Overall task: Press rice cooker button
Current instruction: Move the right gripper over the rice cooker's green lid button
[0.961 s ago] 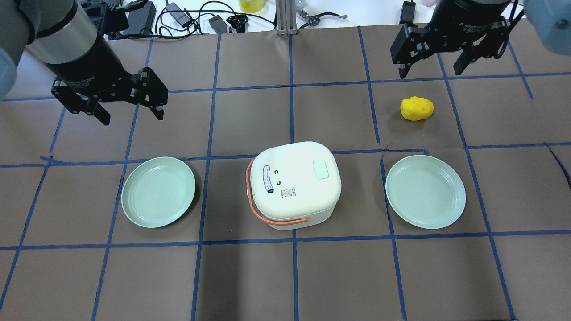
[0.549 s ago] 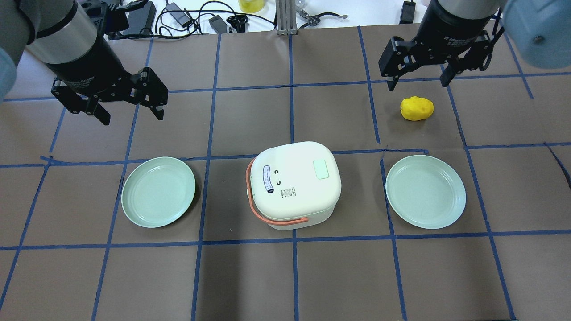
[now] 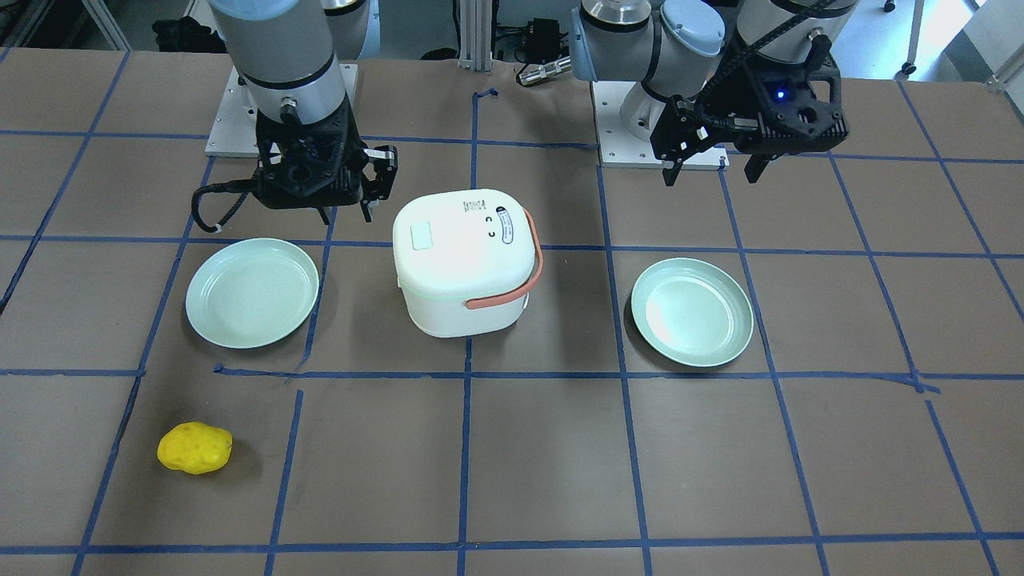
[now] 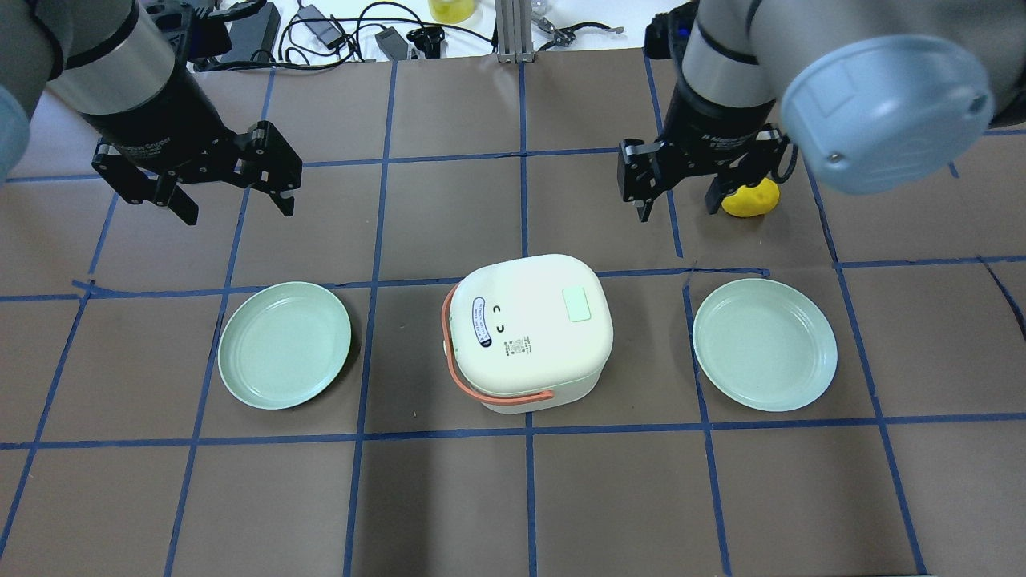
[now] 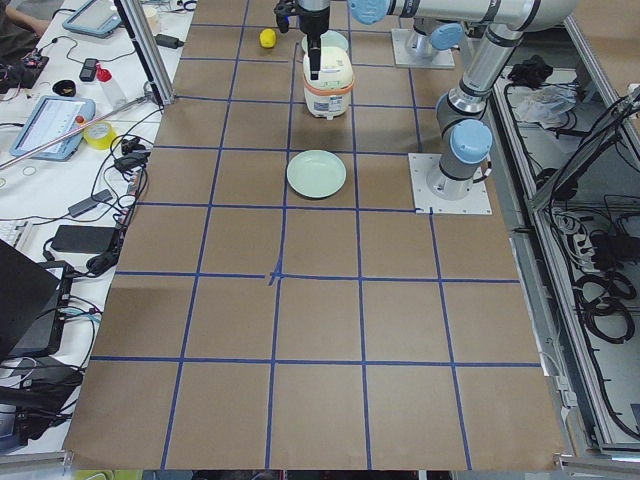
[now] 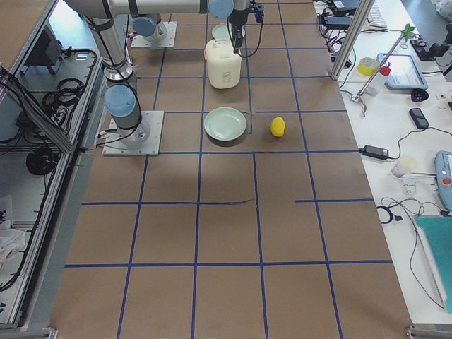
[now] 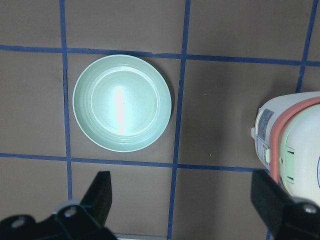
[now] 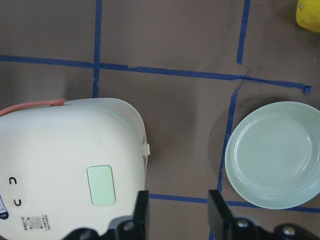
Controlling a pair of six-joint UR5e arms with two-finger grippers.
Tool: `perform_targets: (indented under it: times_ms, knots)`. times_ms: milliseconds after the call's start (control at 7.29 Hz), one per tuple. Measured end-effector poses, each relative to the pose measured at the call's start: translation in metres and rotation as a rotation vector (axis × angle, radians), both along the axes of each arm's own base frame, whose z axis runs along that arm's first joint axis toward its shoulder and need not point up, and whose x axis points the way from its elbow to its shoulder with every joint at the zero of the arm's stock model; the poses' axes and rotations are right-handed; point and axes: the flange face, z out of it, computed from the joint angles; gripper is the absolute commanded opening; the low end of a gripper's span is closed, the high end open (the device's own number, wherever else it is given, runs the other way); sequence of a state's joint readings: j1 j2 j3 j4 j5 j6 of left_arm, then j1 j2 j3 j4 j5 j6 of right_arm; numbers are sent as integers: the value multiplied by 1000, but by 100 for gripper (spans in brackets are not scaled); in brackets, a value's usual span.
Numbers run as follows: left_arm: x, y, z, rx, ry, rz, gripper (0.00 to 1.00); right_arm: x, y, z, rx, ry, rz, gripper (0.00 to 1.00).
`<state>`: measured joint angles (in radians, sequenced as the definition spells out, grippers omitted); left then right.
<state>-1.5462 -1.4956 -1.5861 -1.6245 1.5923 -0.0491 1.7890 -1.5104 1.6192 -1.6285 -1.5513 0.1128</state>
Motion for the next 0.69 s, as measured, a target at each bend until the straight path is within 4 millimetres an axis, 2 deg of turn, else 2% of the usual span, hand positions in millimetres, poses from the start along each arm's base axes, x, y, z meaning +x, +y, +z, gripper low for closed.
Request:
perform_targets:
  times_ms: [686]
  knots:
    - [0, 0, 0, 0, 0, 0, 100, 35, 22, -50, 6, 4, 18, 1]
